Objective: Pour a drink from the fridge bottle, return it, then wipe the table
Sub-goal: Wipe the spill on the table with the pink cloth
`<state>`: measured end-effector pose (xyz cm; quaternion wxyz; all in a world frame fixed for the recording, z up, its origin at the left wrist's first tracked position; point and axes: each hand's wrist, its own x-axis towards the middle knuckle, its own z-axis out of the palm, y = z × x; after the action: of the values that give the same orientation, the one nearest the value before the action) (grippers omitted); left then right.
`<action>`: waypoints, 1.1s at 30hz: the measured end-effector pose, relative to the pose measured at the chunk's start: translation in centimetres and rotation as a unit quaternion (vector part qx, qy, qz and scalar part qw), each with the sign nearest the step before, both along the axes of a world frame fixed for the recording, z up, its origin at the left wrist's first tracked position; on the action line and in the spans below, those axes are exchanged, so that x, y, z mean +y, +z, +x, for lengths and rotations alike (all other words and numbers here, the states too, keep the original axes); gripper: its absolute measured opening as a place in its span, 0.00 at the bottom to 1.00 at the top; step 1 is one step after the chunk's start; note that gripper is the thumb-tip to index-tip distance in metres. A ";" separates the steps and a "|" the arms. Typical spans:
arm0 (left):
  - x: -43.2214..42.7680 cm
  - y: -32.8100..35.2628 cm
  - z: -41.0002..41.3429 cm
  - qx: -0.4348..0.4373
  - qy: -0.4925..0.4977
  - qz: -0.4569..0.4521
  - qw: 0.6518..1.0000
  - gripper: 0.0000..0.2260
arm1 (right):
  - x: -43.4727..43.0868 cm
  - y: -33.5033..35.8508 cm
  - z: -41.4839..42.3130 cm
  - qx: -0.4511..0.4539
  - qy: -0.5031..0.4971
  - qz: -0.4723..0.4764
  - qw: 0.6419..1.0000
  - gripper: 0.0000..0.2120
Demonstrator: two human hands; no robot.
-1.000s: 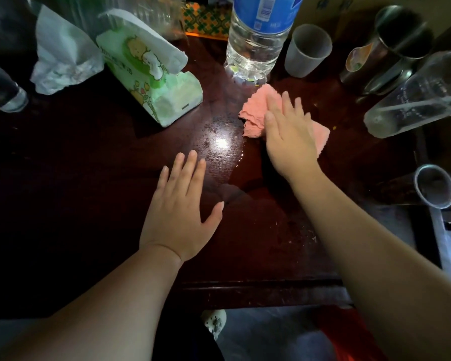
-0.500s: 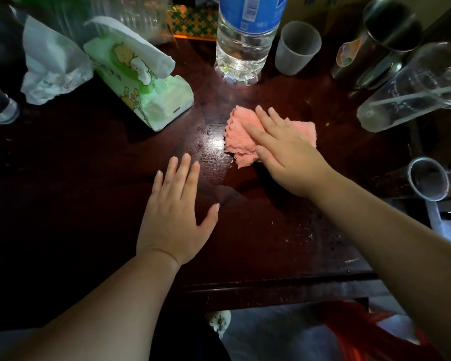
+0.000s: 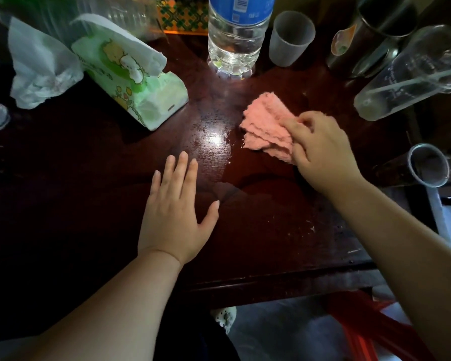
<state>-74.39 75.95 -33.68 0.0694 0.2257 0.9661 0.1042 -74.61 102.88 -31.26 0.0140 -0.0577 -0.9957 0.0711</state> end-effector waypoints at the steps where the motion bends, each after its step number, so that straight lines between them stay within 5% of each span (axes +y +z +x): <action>1: 0.0 0.0 0.0 0.002 -0.001 0.002 1.000 0.33 | -0.2 0.0 0.6 0.001 -0.022 0.003 1.000 0.25; 11: -0.2 -0.2 0.0 0.009 -0.008 0.006 1.000 0.33 | -8.6 0.4 7.8 -0.051 -0.293 0.020 0.954 0.28; 14: -0.1 -0.3 0.0 0.011 -0.010 0.009 1.000 0.34 | -11.6 0.7 7.5 -0.106 -0.264 0.005 0.959 0.32; 18: -0.1 -0.5 0.0 0.020 -0.008 0.014 1.000 0.34 | -12.1 1.8 7.0 -0.056 -0.295 -0.098 0.949 0.19; 22: -0.1 -0.6 0.2 0.025 -0.015 0.028 0.999 0.33 | -10.1 2.6 9.7 0.051 -0.358 -0.250 0.898 0.16; 24: -0.1 -0.6 0.1 0.028 -0.016 0.035 0.999 0.33 | -9.0 2.0 11.6 0.162 -0.351 -0.173 0.906 0.13; 27: -0.1 -0.5 0.2 0.030 -0.016 0.038 0.999 0.32 | -8.1 0.1 13.9 0.154 -0.352 -0.053 0.922 0.19; 33: -0.1 0.0 0.5 0.034 -0.028 0.042 0.998 0.31 | -8.4 -1.4 14.8 0.166 -0.435 -0.095 0.880 0.16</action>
<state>-73.87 75.86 -33.69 0.0296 0.2587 0.9559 0.1354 -59.85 94.49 -32.65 0.2033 -0.4737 -0.8416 0.1610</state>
